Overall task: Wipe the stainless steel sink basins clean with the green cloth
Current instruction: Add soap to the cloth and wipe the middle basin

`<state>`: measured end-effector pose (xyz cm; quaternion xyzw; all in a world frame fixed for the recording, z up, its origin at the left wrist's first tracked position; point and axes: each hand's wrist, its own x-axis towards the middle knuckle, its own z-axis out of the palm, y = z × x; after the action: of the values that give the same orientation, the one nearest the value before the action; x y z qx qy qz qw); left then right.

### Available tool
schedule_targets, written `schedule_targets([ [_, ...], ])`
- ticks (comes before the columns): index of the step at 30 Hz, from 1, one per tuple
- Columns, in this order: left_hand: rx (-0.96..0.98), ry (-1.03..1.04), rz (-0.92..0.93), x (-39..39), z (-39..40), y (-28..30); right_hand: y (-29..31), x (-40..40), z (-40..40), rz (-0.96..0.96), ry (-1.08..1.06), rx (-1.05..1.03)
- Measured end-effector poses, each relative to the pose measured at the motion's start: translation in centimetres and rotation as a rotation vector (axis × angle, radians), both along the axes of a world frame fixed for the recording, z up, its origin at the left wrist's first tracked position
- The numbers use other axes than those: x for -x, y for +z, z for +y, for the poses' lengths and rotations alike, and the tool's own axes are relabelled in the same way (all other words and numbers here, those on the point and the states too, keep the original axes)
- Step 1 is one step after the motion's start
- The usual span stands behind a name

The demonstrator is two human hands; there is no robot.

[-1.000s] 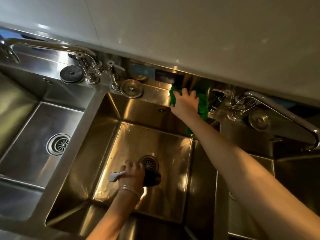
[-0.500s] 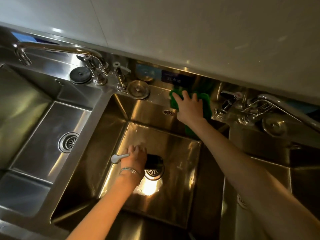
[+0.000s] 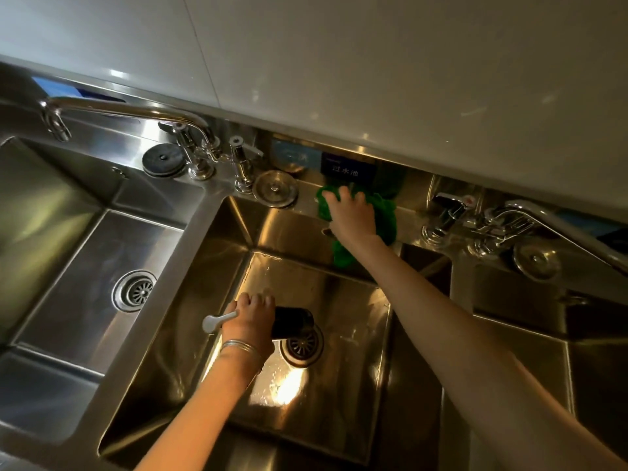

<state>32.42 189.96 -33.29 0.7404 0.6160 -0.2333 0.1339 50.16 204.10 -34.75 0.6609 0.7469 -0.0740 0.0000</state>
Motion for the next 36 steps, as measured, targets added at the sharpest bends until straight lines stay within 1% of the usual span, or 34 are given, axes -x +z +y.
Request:
schedule_targets([
  [2, -0.03, -0.005, -0.01, 0.6, 0.1, 0.0, -0.1, -2.6, -1.3, 0.029, -0.151, 0.007],
  [3, -0.05, -0.004, -0.023, 0.9, 0.1, 0.0, 0.0, -3.6, -1.8, 0.01, -0.224, 0.019],
  [6, -0.081, 0.026, -0.071, 1.3, 0.1, 0.1, 0.2, -3.5, -1.4, -0.121, -0.316, 0.091],
  [8, -0.092, 0.034, -0.096, 1.8, -0.1, 0.0, 0.2, -1.9, -0.2, -0.119, -0.304, 0.112],
  [13, -0.116, 0.019, -0.117, 3.0, -0.7, 0.1, 0.1, 2.4, 2.1, -0.003, -0.14, 0.055],
  [16, -0.116, 0.007, -0.109, 3.4, -0.6, 0.3, -0.3, 3.4, 0.9, 0.015, -0.027, -0.015],
  [19, -0.13, -0.03, -0.143, 3.0, 0.1, 0.9, -1.0, 2.3, -1.8, -0.012, 0.063, 0.015],
  [20, -0.145, -0.043, -0.166, 2.8, 0.4, 1.1, -1.1, 1.3, -2.6, -0.01, 0.029, 0.03],
  [22, -0.227, -0.08, -0.204, 2.5, 1.0, 1.6, -0.7, -1.5, -3.3, -0.003, -0.134, 0.055],
  [24, -0.32, -0.128, -0.228, 2.4, 1.6, 2.0, -0.2, -4.1, -3.6, -0.041, -0.28, 0.079],
  [25, -0.355, -0.153, -0.239, 2.3, 1.8, 2.2, 0.0, -4.8, -3.7, -0.058, -0.311, 0.097],
  [27, -0.44, -0.169, -0.286, 2.4, 2.2, 2.9, 0.0, -4.6, -4.0, -0.088, -0.321, 0.117],
  [30, -0.504, -0.173, -0.337, 2.9, 2.4, 3.7, -0.2, -3.3, -4.6, -0.107, -0.314, 0.108],
  [34, -0.506, -0.097, -0.385, 4.6, 2.0, 3.8, 0.5, -4.6, -5.5, -0.014, -0.26, 0.1],
  [36, -0.506, -0.061, -0.417, 5.3, 1.8, 4.1, 1.1, -5.8, -5.1, 0.043, -0.305, 0.085],
])
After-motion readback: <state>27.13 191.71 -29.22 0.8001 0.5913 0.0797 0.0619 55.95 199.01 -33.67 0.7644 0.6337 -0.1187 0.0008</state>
